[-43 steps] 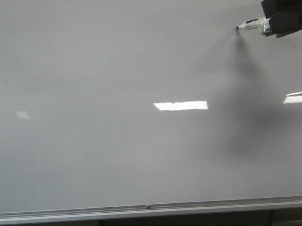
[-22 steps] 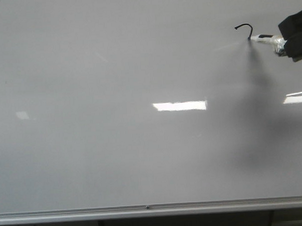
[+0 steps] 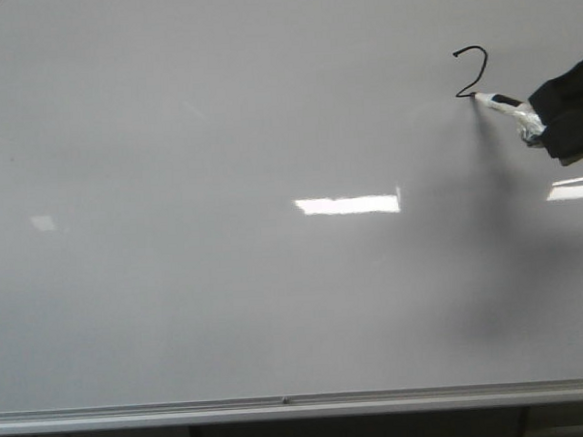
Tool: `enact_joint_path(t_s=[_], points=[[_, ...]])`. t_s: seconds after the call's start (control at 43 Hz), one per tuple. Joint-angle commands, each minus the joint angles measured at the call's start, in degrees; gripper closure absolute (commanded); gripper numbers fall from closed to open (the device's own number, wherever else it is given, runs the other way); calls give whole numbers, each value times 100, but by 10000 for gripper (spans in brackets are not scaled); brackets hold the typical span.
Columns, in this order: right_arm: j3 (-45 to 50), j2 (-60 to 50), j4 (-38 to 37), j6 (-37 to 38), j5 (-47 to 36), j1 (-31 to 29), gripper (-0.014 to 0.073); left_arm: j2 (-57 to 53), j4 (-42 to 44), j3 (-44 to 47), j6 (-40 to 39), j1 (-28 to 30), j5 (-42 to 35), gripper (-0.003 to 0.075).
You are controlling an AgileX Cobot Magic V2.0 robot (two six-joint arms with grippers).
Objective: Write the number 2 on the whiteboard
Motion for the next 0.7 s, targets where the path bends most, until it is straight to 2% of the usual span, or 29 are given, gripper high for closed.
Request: enact_joint_path(t_s=[0.0, 0.348, 0.534, 0.674], points=[[-200, -132, -29, -36, -239, -190, 579, -113, -102, -139, -52, 12, -334, 188], [-214, -406, -29, -36, 104, -246, 579, -113, -102, -139, -52, 12, -334, 188], [-219, -1496, -29, -36, 1206, -232, 579, -113, -161, -184, 66, 1, -307, 188], [-219, -2216, -29, -181, 2288, 1, 579, -56, -569, -184, 761, -59, -39, 188]])
